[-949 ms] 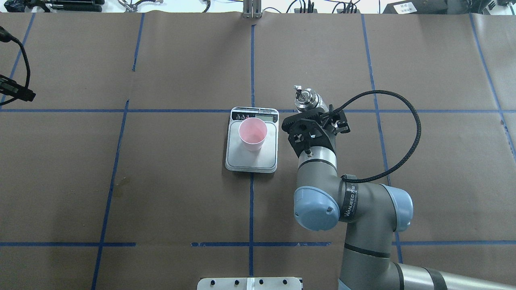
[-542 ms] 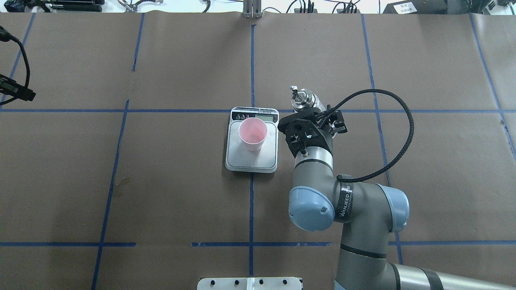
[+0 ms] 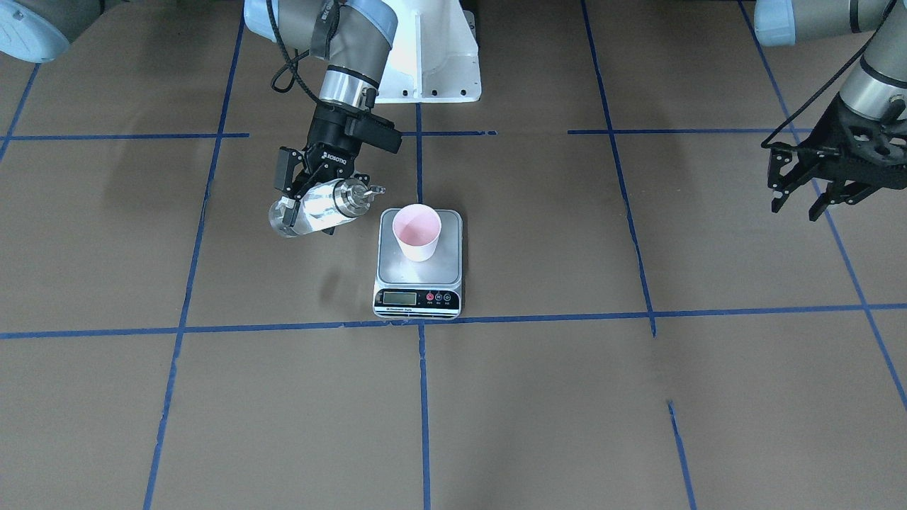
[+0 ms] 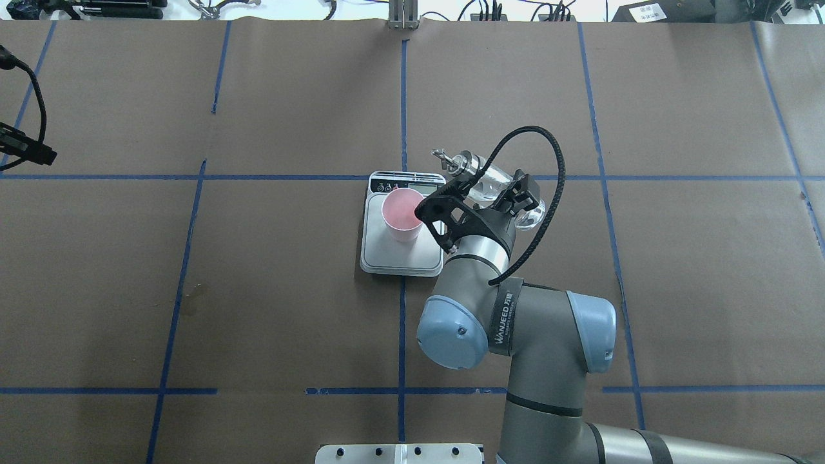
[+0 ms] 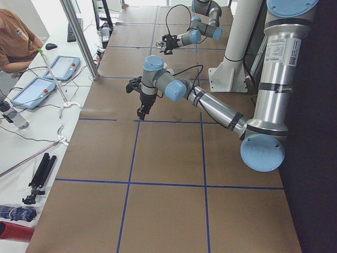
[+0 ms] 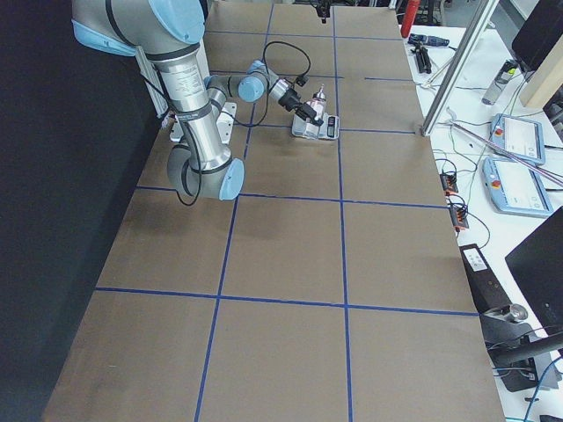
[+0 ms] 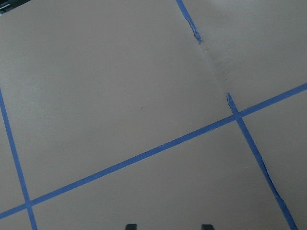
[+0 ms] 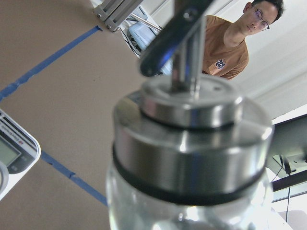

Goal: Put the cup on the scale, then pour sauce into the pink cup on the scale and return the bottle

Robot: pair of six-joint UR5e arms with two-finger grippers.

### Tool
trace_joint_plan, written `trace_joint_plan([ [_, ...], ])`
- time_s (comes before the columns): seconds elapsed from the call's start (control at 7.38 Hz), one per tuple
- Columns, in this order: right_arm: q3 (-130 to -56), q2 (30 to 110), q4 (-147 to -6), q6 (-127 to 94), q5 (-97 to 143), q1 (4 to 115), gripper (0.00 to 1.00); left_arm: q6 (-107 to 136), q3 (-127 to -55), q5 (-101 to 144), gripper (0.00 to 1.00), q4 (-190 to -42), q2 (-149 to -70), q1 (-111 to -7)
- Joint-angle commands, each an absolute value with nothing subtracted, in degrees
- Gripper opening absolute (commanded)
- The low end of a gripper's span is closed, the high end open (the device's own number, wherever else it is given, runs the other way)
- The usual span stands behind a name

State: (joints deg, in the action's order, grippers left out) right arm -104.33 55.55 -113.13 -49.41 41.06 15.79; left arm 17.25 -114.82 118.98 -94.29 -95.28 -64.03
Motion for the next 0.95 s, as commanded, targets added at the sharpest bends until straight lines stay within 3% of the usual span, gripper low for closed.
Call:
trace_joint_plan([
  [0.0,-103.4,54.0,-118.3,-45.2,40.6,15.1,0.0,17.3,-114.6,119.4,0.55,-94.3,-95.3,-64.0],
  [0.81,-99.8,51.9,-121.8,-38.2,33.9,13.8,0.0,17.3,-114.3,119.4,0.55,-94.3,-95.3,-64.0],
])
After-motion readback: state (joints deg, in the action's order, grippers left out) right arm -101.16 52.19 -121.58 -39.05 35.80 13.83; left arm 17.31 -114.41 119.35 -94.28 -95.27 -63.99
